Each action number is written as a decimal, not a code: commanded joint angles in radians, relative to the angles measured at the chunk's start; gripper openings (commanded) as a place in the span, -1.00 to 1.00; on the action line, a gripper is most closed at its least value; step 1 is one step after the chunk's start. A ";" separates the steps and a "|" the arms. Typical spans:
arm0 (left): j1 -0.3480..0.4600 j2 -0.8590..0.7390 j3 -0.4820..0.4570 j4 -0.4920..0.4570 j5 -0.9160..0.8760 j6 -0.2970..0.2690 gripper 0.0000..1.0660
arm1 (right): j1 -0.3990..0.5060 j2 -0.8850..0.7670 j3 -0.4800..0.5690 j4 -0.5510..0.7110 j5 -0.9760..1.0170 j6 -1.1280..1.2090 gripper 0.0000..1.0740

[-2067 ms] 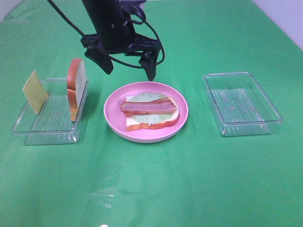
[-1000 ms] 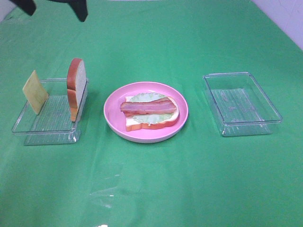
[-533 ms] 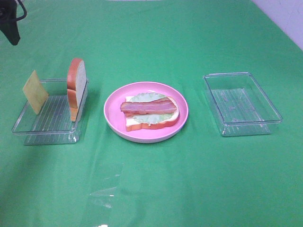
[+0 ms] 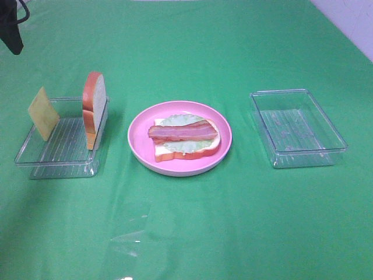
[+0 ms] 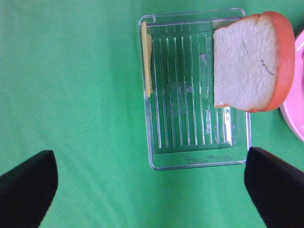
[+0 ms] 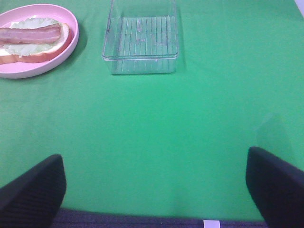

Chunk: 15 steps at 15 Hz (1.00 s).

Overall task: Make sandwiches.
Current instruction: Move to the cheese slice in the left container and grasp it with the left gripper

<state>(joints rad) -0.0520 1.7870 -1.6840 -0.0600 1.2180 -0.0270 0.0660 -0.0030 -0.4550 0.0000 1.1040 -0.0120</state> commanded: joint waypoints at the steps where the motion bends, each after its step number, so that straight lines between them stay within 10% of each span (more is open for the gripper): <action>1: 0.003 0.007 0.009 -0.006 -0.005 0.006 0.87 | -0.007 -0.033 0.000 0.000 -0.003 -0.007 0.83; 15: 0.003 0.292 0.002 -0.018 -0.124 0.005 0.87 | -0.007 -0.033 0.000 0.000 -0.003 -0.007 0.83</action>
<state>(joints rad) -0.0520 2.0740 -1.6840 -0.0680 1.1080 -0.0230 0.0660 -0.0030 -0.4550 0.0000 1.1040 -0.0120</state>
